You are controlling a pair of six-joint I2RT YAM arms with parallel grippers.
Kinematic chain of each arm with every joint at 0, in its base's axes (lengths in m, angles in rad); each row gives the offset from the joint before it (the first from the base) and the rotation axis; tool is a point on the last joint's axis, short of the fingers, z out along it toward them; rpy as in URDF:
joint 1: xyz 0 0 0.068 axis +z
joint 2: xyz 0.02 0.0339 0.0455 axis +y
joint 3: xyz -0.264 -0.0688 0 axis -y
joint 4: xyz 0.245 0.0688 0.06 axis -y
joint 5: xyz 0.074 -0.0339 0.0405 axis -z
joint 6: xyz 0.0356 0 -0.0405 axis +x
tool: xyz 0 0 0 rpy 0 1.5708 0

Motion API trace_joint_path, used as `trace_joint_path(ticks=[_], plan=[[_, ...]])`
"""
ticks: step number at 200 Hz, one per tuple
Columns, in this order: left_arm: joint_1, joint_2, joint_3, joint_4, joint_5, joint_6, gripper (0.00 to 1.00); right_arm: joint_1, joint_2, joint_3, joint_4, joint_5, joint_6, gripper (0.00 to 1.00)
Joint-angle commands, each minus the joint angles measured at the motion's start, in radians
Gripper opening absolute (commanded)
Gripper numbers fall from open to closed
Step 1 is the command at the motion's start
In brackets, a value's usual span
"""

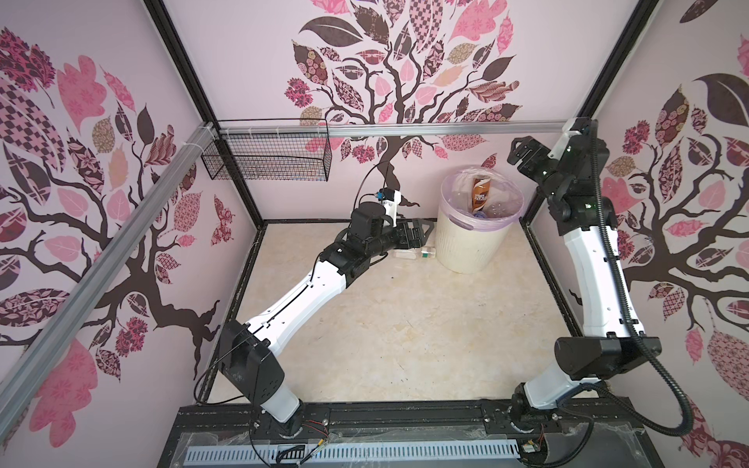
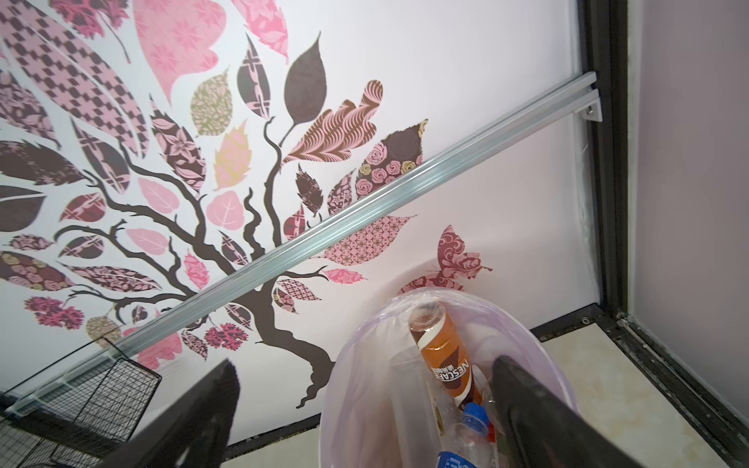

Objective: Throw the plastic bottles in the bin
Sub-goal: 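Open the right gripper above the bin to drop the blue-label bottle, then lower the left gripper onto the green-label bottle while the right gripper returns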

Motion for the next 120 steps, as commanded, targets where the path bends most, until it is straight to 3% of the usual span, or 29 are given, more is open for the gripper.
trace_joint_path(ticks=[1, 67, 96, 120], plan=[[0.01, -0.041, -0.05, -0.008, -0.027, -0.024, 0.98, -0.001, -0.061, -0.066, -0.001, -0.046, 0.02, 1.0], [0.096, 0.12, 0.076, -0.21, -0.058, 0.047, 0.98, 0.16, -0.342, -0.564, 0.1, -0.06, 0.016, 0.99], [0.17, 0.222, 0.097, -0.16, 0.012, 0.009, 0.98, 0.295, -0.405, -0.773, 0.122, -0.014, -0.003, 0.99], [0.203, 0.327, 0.159, -0.141, 0.018, 0.049, 0.98, 0.383, -0.431, -0.882, 0.129, -0.013, 0.006, 1.0]])
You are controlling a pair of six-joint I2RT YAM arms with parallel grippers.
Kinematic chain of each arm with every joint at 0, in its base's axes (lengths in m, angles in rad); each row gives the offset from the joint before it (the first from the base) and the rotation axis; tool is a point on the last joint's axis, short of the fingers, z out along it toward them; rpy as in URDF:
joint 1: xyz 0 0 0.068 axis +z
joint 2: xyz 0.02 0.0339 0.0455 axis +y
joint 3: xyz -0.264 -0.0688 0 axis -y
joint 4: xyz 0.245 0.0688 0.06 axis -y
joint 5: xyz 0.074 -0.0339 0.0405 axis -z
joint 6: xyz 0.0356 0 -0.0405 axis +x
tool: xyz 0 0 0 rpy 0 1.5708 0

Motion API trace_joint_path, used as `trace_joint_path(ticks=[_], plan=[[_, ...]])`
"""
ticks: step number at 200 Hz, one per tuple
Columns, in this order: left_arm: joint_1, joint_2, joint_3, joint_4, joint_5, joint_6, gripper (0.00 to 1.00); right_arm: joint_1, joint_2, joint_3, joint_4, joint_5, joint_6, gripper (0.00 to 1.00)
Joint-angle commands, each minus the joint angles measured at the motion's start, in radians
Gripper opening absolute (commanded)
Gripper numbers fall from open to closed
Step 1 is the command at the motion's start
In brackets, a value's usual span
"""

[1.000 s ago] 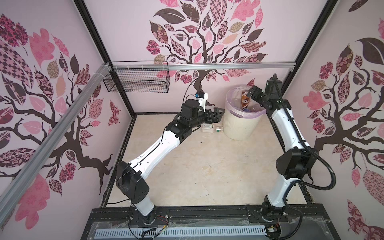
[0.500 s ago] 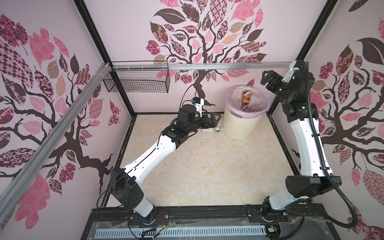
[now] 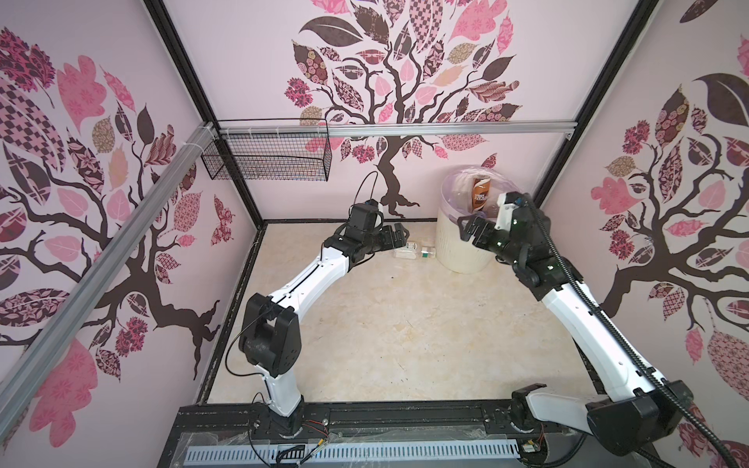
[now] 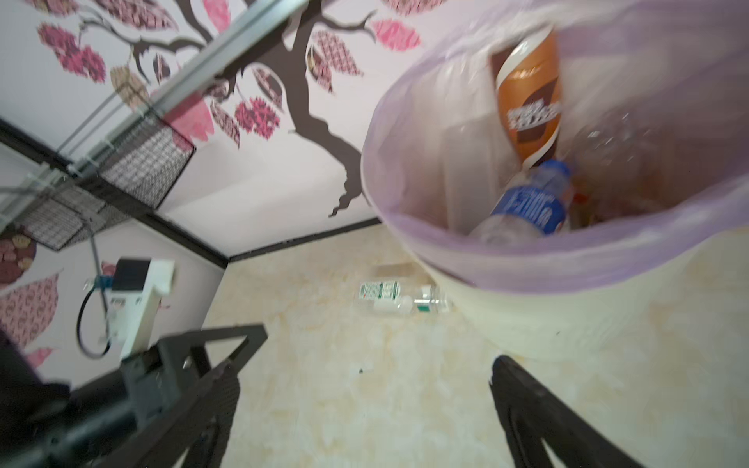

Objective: Throw the plastic bottles in the bin
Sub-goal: 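Lower the left gripper onto the green-label bottle while the right gripper returns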

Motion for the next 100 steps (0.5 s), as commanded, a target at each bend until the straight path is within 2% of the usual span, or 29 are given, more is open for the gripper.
trace_joint_path(ticks=[1, 21, 51, 77, 100], plan=[[0.028, 0.081, 0.103, 0.008, 0.025, 0.038, 0.98, 0.066, -0.049, -0.072, 0.025, 0.025, -0.009, 1.0], [0.032, 0.176, 0.17, 0.016, 0.012, 0.095, 0.98, 0.108, -0.062, -0.146, 0.032, 0.021, -0.007, 0.99], [0.037, 0.297, 0.266, 0.067, 0.052, 0.112, 0.98, 0.117, -0.058, -0.238, 0.053, -0.012, 0.001, 0.99], [0.051, 0.404, 0.363, 0.119, 0.114, 0.074, 0.98, 0.117, -0.041, -0.275, 0.072, -0.024, -0.003, 0.99], [0.061, 0.492, 0.47, 0.106, 0.117, 0.061, 0.98, 0.117, -0.048, -0.319, 0.125, -0.035, 0.005, 0.99]])
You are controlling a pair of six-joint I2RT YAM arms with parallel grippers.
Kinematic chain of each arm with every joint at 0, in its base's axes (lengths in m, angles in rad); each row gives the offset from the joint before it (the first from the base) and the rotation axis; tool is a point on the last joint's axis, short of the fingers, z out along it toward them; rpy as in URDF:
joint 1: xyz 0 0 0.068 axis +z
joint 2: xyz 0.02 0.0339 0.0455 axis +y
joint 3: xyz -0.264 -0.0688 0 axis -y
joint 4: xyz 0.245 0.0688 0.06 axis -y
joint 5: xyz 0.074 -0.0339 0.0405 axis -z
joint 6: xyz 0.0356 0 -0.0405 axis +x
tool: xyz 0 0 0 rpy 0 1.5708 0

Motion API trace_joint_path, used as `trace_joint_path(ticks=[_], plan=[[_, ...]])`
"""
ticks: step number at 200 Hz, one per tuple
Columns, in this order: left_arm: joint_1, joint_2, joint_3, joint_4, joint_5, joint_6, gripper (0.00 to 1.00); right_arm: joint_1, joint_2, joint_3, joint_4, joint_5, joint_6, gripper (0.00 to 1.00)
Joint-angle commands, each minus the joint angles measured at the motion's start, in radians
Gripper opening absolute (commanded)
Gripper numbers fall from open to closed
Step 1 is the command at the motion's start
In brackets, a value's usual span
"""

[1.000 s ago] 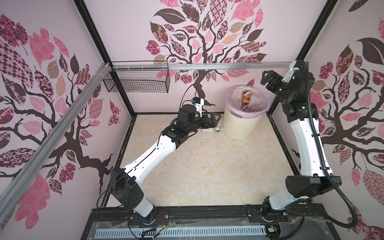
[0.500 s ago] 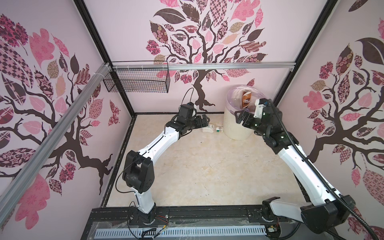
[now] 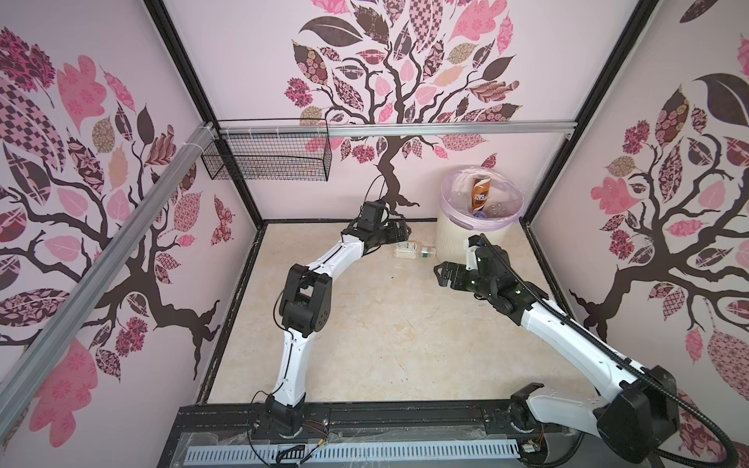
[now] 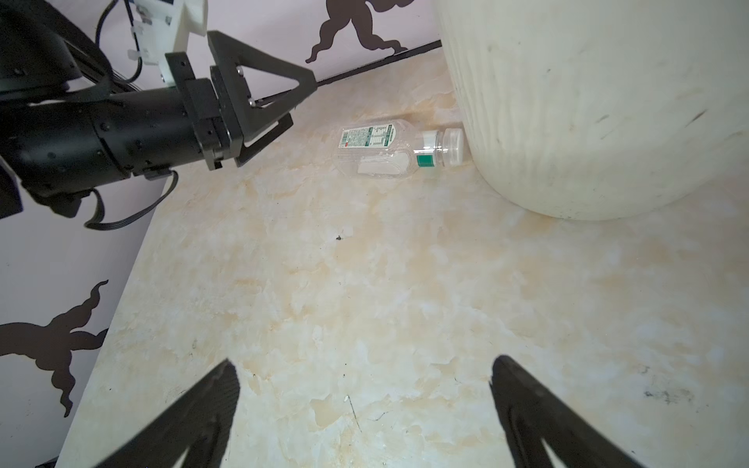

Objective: Throw the plastic bottles in the bin
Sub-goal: 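Lower the left gripper onto the green-label bottle while the right gripper returns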

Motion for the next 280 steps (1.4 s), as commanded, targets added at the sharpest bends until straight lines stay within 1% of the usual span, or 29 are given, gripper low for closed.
trace_joint_path(ticks=[1, 18, 45, 67, 134, 164, 187, 224, 232, 280], plan=[[0.017, 0.07, 0.116, 0.033, 0.037, -0.012, 0.98, 0.003, -0.022, -0.018, 0.065, -0.017, 0.003, 0.99], [0.029, 0.138, 0.196, 0.012, 0.046, -0.023, 0.98, 0.004, -0.006, -0.019, 0.069, -0.024, 0.0, 0.99], [0.05, 0.231, 0.266, 0.062, 0.106, -0.119, 0.98, 0.004, 0.012, -0.028, 0.102, -0.018, -0.006, 1.0], [0.055, 0.289, 0.325, 0.051, 0.106, -0.162, 0.98, 0.004, 0.032, -0.019, 0.108, -0.024, -0.01, 0.99], [0.054, 0.344, 0.333, 0.085, 0.175, -0.226, 0.98, 0.004, 0.045, -0.028, 0.112, -0.017, -0.026, 0.99], [0.037, 0.296, 0.25, 0.111, 0.173, -0.226, 0.98, 0.004, 0.033, -0.037, 0.108, -0.011, -0.027, 1.0], [0.032, 0.229, 0.117, 0.177, 0.153, -0.244, 0.98, 0.004, 0.025, -0.04, 0.1, -0.014, -0.027, 1.0], [0.029, 0.152, -0.006, 0.236, 0.156, -0.241, 0.98, 0.004, 0.015, -0.037, 0.095, -0.022, -0.022, 0.99], [0.027, 0.132, -0.062, 0.254, 0.156, -0.241, 0.98, 0.004, 0.012, -0.038, 0.093, -0.025, -0.018, 1.0], [-0.008, 0.033, -0.185, 0.274, 0.141, -0.22, 0.98, 0.004, -0.028, -0.055, 0.078, -0.021, -0.006, 1.0]])
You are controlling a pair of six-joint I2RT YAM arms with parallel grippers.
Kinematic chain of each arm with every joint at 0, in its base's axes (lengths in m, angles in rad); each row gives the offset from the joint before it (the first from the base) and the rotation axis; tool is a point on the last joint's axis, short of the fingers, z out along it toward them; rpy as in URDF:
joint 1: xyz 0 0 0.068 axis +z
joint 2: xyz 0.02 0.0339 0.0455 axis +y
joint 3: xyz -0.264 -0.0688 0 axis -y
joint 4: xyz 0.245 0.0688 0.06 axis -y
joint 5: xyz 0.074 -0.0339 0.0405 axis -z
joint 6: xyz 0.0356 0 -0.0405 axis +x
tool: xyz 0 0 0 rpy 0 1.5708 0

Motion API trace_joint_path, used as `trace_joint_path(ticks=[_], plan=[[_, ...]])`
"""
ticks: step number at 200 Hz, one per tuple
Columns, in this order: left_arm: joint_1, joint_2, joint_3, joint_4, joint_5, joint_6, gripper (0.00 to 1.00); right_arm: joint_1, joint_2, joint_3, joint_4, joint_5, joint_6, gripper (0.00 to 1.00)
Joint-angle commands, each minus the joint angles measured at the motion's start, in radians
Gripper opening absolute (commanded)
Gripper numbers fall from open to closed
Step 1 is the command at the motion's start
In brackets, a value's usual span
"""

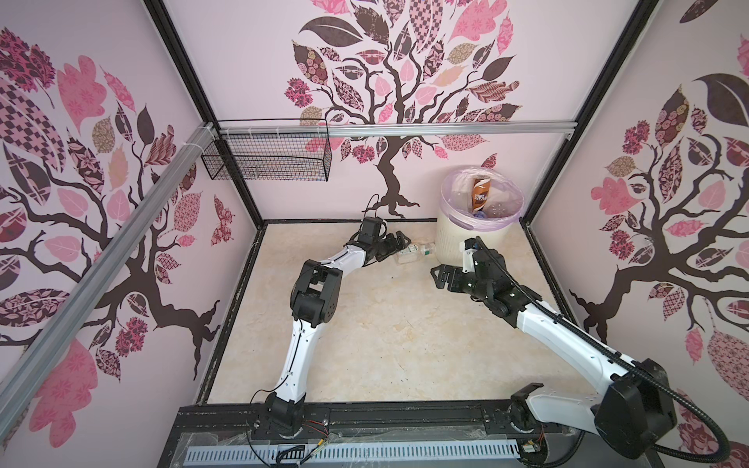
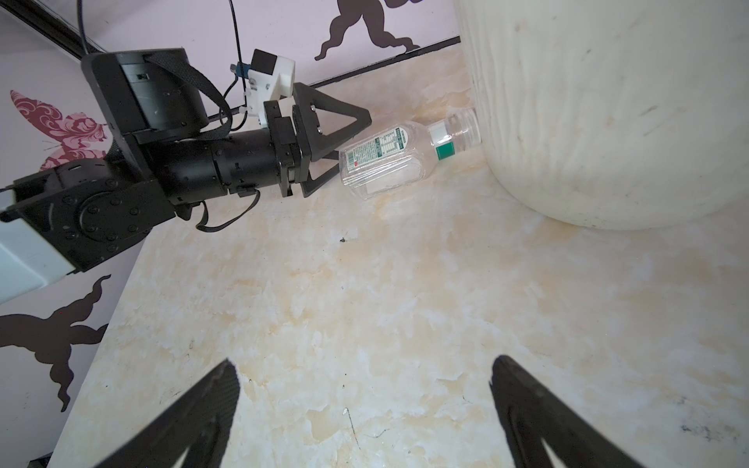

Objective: Throw the plastic bottles in the bin
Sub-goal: 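Lower the left gripper onto the green-label bottle while the right gripper returns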

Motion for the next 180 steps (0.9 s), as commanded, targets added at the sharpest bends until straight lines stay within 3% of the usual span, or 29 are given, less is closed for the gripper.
trace_joint_path(ticks=[1, 49, 81, 95, 114, 180], plan=[[-0.028, -0.082, -0.072, 0.065, -0.008, 0.015, 0.98, 0.004, -0.052, -0.008, -0.017, 0.001, 0.009, 1.0], [-0.076, -0.155, -0.177, 0.074, -0.018, 0.047, 0.98, 0.003, -0.113, -0.026, -0.047, 0.02, 0.012, 1.0], [-0.086, -0.204, -0.197, -0.013, -0.112, 0.103, 0.98, 0.003, -0.148, -0.036, -0.065, 0.032, 0.012, 1.0], [-0.087, -0.203, -0.169, -0.099, -0.177, 0.128, 0.98, 0.004, -0.157, -0.033, -0.075, 0.036, 0.012, 0.99], [-0.089, -0.184, -0.126, -0.168, -0.186, 0.153, 0.98, 0.004, -0.168, -0.031, -0.079, 0.038, 0.011, 1.0], [-0.146, -0.11, -0.013, -0.219, -0.247, 0.146, 0.98, 0.004, -0.169, -0.032, -0.085, 0.035, 0.008, 1.0]])
